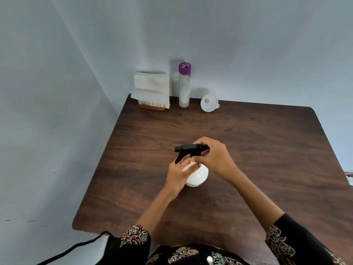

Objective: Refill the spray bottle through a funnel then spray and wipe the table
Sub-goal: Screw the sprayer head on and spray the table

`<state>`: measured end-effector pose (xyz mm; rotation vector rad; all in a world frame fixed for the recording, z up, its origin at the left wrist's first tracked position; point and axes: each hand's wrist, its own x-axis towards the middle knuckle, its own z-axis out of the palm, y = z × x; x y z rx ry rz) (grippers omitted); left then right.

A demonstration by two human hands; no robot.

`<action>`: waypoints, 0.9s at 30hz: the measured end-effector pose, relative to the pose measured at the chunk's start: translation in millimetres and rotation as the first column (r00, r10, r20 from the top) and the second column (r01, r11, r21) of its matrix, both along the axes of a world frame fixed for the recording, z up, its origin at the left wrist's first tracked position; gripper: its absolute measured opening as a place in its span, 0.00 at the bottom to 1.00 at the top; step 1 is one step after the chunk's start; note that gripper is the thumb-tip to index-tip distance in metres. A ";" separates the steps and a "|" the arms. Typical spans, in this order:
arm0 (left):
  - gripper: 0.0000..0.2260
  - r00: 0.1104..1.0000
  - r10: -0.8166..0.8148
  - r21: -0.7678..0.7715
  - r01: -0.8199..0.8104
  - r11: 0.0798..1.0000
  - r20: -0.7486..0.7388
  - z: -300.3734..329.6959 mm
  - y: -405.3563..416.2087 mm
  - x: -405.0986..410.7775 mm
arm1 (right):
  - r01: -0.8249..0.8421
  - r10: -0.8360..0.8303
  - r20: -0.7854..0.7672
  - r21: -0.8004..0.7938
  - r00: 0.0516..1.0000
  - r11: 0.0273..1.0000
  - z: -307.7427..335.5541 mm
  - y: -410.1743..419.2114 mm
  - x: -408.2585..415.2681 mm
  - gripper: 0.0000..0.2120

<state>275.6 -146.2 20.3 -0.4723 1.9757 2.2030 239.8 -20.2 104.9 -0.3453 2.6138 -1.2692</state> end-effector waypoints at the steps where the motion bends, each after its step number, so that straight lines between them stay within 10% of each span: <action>1: 0.15 1.000 0.002 0.000 -0.002 1.000 0.008 -1.7 -1.0 0.3 | 0.015 -0.015 0.011 -0.020 1.000 1.000 -4.3 -0.9 0.3 0.14; 11: 0.19 0.999 -0.033 -0.065 0.036 0.997 0.040 -16.3 -2.0 -1.5 | 0.098 -0.094 0.037 -0.101 0.995 0.990 -20.4 5.0 6.3 0.28; 27: 0.11 0.990 -0.023 -0.139 0.003 0.990 -0.138 -6.4 9.2 8.9 | 0.254 -0.270 -0.110 -0.136 0.957 0.958 -54.7 -7.7 21.4 0.11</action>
